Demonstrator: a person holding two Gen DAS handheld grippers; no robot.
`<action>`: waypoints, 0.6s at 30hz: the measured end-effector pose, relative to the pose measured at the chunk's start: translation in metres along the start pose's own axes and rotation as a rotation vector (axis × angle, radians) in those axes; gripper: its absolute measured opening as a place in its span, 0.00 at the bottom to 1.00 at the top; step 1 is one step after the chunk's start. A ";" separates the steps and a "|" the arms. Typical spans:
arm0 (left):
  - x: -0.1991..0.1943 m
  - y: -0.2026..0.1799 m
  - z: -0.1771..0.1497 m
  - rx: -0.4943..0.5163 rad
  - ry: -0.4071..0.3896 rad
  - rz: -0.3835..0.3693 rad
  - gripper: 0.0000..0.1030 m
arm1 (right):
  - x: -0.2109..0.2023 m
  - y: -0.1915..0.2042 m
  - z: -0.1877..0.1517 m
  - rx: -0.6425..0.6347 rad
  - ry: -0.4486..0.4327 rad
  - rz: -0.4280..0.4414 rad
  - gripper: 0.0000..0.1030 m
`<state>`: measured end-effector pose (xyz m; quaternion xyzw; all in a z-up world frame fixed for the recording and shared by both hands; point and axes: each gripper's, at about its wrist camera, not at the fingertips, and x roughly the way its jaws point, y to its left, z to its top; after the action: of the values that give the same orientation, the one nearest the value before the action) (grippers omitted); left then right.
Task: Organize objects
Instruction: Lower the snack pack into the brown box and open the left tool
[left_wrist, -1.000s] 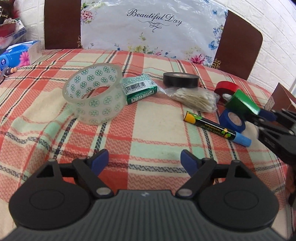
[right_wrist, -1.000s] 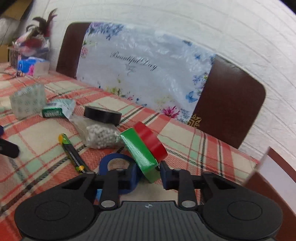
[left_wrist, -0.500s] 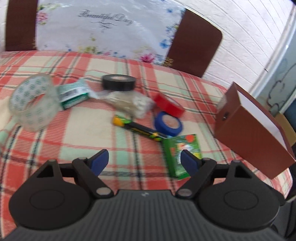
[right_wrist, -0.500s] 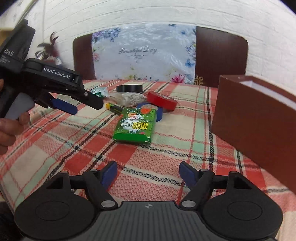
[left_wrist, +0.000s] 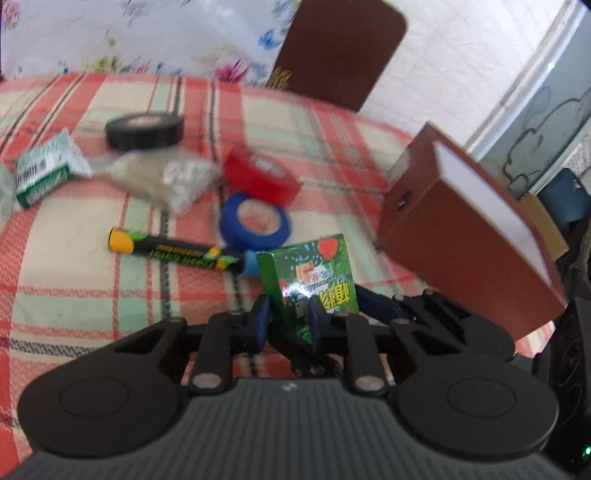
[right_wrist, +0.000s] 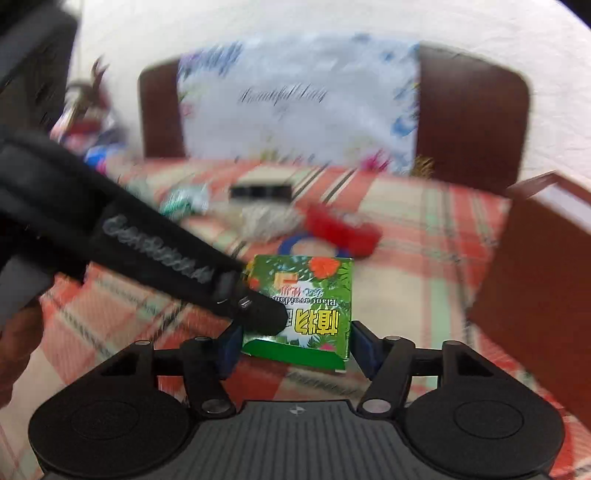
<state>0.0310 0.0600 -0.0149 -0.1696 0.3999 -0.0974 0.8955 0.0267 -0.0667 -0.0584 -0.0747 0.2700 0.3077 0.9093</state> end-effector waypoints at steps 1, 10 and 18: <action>-0.007 -0.009 0.003 0.019 -0.016 -0.023 0.23 | -0.012 -0.003 0.001 0.012 -0.036 -0.015 0.58; 0.006 -0.128 0.051 0.251 -0.126 -0.199 0.25 | -0.079 -0.061 0.017 -0.013 -0.283 -0.379 0.59; 0.055 -0.163 0.044 0.341 -0.121 -0.113 0.58 | -0.084 -0.113 0.001 0.098 -0.331 -0.538 0.89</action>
<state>0.0945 -0.0975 0.0374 -0.0431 0.3129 -0.2038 0.9267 0.0395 -0.2005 -0.0162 -0.0487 0.1033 0.0509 0.9922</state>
